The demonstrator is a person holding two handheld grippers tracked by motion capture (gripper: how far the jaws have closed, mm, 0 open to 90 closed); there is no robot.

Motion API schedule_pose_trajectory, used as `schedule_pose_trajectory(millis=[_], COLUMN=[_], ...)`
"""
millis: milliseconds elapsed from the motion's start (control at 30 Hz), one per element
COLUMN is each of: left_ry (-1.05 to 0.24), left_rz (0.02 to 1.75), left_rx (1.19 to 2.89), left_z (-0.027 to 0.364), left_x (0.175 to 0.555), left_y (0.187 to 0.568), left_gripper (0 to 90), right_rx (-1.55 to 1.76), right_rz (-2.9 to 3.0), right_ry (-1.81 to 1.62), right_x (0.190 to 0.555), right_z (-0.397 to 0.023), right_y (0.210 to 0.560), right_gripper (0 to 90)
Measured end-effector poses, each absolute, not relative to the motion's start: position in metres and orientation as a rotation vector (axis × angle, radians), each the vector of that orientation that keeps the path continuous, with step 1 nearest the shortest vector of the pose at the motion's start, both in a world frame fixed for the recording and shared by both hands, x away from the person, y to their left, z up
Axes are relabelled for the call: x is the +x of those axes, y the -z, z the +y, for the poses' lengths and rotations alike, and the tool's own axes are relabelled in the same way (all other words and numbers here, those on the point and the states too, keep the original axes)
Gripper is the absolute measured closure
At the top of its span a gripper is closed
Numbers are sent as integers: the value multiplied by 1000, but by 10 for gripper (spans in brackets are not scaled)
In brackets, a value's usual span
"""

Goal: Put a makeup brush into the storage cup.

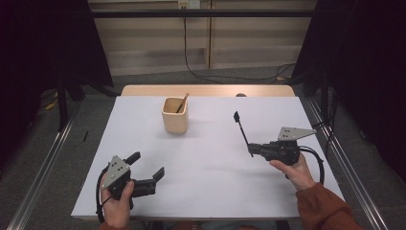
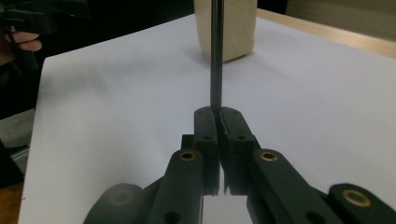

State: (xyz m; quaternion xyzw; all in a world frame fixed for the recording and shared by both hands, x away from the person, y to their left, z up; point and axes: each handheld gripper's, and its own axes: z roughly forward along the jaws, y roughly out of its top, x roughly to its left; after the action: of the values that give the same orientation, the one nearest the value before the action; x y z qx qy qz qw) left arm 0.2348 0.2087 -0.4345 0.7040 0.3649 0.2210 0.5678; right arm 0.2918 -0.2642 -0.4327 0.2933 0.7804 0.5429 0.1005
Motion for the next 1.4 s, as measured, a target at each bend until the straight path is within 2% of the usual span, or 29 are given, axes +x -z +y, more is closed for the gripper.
schedule_pose_trajectory(millis=[600,1400], left_ry=[-507,-434], left_rz=[834,713], left_rx=[1643,1634], left_z=[204,164], left_x=[234,233], left_y=[433,412], left_gripper=[14,10], right_rx=[808,728], right_rz=[2216,2224], right_ry=[-1695,-1762], right_x=[279,272], right_z=[-261,-247], right_y=[421,416], right_gripper=[856,856])
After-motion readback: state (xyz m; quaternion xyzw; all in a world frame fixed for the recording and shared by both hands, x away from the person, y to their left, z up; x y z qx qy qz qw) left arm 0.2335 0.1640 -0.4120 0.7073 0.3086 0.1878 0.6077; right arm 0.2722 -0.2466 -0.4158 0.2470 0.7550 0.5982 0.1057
